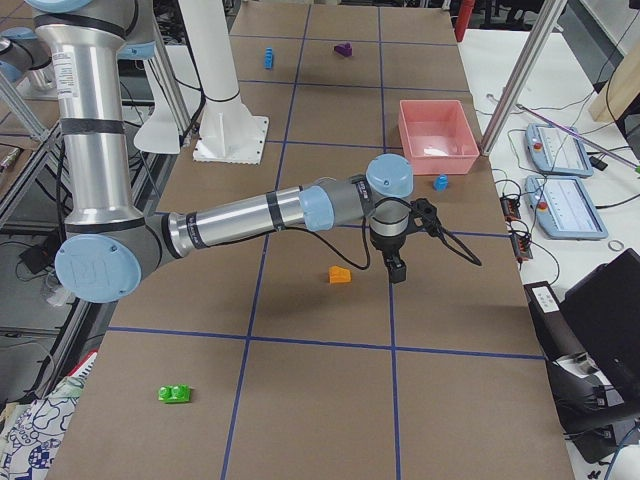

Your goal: Put all blocks into box

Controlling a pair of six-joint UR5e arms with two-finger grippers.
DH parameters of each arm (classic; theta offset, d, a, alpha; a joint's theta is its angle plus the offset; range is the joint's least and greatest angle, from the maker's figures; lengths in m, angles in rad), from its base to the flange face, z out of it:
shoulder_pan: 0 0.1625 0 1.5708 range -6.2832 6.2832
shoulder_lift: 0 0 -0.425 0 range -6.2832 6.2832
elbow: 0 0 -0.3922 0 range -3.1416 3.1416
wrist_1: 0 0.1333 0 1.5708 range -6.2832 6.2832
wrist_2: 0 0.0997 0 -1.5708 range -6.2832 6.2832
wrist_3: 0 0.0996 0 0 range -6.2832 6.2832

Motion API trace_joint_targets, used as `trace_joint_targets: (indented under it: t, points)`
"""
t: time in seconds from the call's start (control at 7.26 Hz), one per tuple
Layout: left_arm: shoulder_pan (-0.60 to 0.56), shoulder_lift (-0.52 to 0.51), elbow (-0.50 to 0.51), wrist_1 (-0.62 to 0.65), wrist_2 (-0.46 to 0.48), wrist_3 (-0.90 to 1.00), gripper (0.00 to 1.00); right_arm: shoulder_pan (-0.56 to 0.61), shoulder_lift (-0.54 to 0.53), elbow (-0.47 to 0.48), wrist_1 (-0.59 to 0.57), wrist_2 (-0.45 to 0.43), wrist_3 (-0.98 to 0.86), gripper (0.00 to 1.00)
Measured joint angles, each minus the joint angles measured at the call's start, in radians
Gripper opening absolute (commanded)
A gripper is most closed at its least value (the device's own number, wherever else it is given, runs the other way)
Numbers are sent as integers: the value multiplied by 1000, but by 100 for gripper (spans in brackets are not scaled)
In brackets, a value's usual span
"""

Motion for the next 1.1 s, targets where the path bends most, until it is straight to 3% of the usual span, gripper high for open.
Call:
trace_joint_targets:
  t: [0.28, 1.1]
  points:
    - [89, 3, 8, -115, 4, -10, 100, -51, 5, 19, 4, -3, 1, 100]
    - [343, 85, 29, -300, 11, -11, 100, -107, 25, 24, 10, -4, 45, 100]
